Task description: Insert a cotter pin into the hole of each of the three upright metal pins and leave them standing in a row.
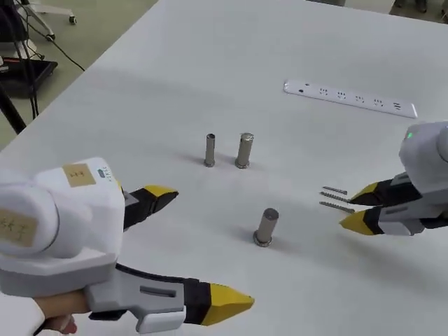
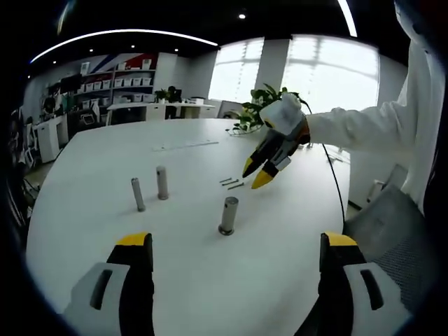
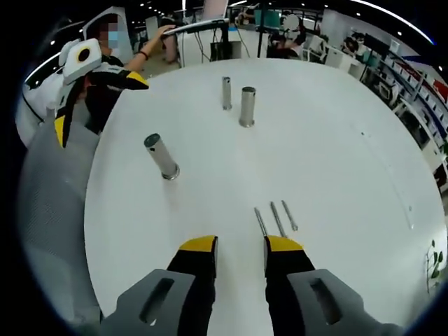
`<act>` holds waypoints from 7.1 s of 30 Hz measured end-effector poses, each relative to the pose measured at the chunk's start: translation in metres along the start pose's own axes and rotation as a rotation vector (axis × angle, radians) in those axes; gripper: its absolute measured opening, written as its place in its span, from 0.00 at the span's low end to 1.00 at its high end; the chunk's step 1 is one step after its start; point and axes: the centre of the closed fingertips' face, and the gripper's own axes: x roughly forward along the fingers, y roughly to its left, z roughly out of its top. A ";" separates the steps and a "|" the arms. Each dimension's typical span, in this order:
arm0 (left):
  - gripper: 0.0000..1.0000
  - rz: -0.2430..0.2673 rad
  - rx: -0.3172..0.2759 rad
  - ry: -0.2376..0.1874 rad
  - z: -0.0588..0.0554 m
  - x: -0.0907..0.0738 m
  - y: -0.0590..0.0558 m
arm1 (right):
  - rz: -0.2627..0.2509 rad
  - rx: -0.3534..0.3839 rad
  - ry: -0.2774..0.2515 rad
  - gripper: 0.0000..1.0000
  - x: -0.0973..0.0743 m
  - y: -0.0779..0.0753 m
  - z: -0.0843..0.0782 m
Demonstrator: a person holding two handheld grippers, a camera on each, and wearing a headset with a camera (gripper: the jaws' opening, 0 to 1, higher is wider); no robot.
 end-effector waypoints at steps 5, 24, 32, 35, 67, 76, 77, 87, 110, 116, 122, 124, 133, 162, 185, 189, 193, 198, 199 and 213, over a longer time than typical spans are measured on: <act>0.97 0.004 -0.010 -0.002 -0.002 -0.002 0.001 | 0.007 0.006 0.043 0.17 0.006 -0.001 -0.003; 0.96 -0.013 -0.038 0.010 -0.010 -0.001 -0.004 | -0.002 0.010 0.104 0.13 0.012 -0.007 -0.006; 0.96 -0.014 -0.030 0.016 -0.009 -0.001 -0.004 | -0.010 -0.012 0.132 0.03 0.011 -0.008 -0.006; 0.96 -0.013 -0.030 0.012 -0.008 -0.002 -0.004 | -0.027 -0.024 0.147 0.00 0.012 -0.010 -0.006; 0.91 0.039 -0.030 0.010 -0.005 -0.015 0.010 | -0.132 -0.036 0.049 0.00 -0.006 -0.009 0.010; 0.87 0.050 -0.039 -0.004 0.005 -0.017 0.012 | -0.212 -0.016 -0.121 0.00 -0.042 0.007 0.029; 0.87 0.044 -0.051 -0.007 0.006 -0.016 0.011 | -0.221 -0.018 -0.133 0.00 -0.045 0.009 0.030; 0.68 0.031 -0.032 0.003 0.028 0.000 0.015 | -0.312 -0.057 -0.246 0.00 -0.074 0.032 0.044; 0.29 -0.227 -0.017 0.024 0.076 0.064 -0.041 | -0.440 -0.301 -0.251 0.00 -0.093 0.081 0.047; 0.21 -0.279 -0.004 0.086 0.066 0.074 -0.056 | -0.442 -0.351 -0.231 0.00 -0.087 0.094 0.045; 0.15 -0.313 -0.004 0.107 0.061 0.080 -0.068 | -0.438 -0.381 -0.223 0.00 -0.081 0.107 0.047; 0.14 -0.319 -0.003 0.110 0.060 0.081 -0.070 | -0.440 -0.398 -0.219 0.00 -0.080 0.110 0.049; 0.07 -0.341 0.020 0.137 0.055 0.082 -0.078 | -0.445 -0.416 -0.235 0.00 -0.082 0.114 0.057; 0.00 -0.352 0.000 0.148 0.051 0.076 -0.080 | -0.446 -0.465 -0.242 0.00 -0.082 0.119 0.065; 0.00 -0.360 0.060 0.158 0.049 0.068 -0.074 | -0.218 -0.107 -0.399 0.04 -0.077 0.116 0.052; 0.00 -0.385 0.162 0.138 0.052 0.064 -0.077 | -0.083 0.051 -0.480 0.04 -0.082 0.120 0.056; 0.00 -0.420 0.236 0.126 0.053 0.061 -0.084 | -0.050 0.068 -0.499 0.04 -0.083 0.121 0.058; 0.00 -0.457 0.330 0.106 0.053 0.058 -0.090 | 0.007 0.083 -0.488 0.00 -0.078 0.136 0.060; 0.00 -0.461 0.375 0.104 0.052 0.057 -0.091 | 0.011 0.084 -0.489 0.00 -0.078 0.138 0.060; 0.00 -0.527 0.555 0.160 0.036 0.051 -0.097 | 0.086 0.033 -0.458 0.00 -0.079 0.157 0.058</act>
